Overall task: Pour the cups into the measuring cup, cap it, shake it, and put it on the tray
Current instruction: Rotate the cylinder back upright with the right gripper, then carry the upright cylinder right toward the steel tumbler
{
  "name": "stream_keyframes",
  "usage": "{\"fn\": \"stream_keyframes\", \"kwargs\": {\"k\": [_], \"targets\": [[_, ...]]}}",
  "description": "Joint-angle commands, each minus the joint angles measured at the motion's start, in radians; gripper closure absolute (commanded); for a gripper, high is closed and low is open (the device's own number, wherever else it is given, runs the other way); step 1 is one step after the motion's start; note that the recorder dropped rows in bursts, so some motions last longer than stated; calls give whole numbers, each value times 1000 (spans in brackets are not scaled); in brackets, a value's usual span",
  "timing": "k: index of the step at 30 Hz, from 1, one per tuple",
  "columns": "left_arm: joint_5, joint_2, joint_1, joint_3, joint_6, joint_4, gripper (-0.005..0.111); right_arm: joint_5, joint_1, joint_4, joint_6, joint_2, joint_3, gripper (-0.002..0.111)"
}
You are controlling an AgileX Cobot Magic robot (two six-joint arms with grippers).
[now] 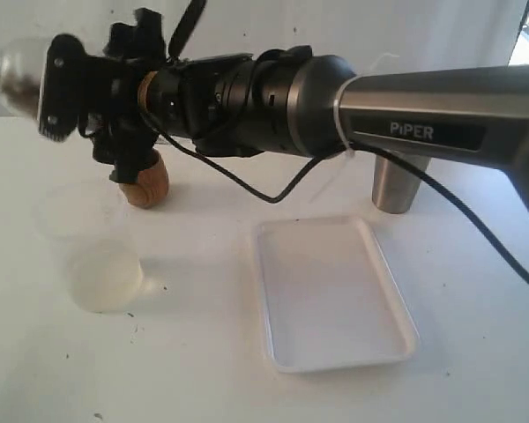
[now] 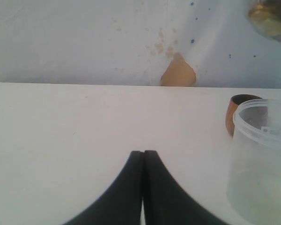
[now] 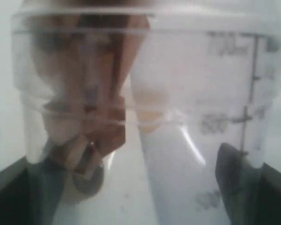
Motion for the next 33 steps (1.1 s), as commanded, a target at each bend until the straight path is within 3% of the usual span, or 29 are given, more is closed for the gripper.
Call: {"fn": "stream_keyframes", "kwargs": {"k": [1, 4, 6, 14, 22, 28, 33], "targets": [[-9, -5, -1, 5, -3, 3, 107, 146, -1, 5, 638, -6, -8, 108], [-9, -5, -1, 5, -3, 3, 107, 218, -1, 82, 1078, -6, -2, 108], [-9, -5, -1, 5, -3, 3, 107, 221, -1, 146, 1217, -8, 5, 108], [-9, -5, -1, 5, -3, 3, 107, 102, 6, 141, 1031, -45, 19, 108], [-9, -5, -1, 5, -3, 3, 107, 288, 6, 119, 952, -161, 65, 108], [-9, -5, -1, 5, -3, 3, 107, 37, 6, -135, 965, -264, 212, 108], [-9, -5, -1, 5, -3, 3, 107, 2, -20, -157, 967, -366, 316, 108]]}}
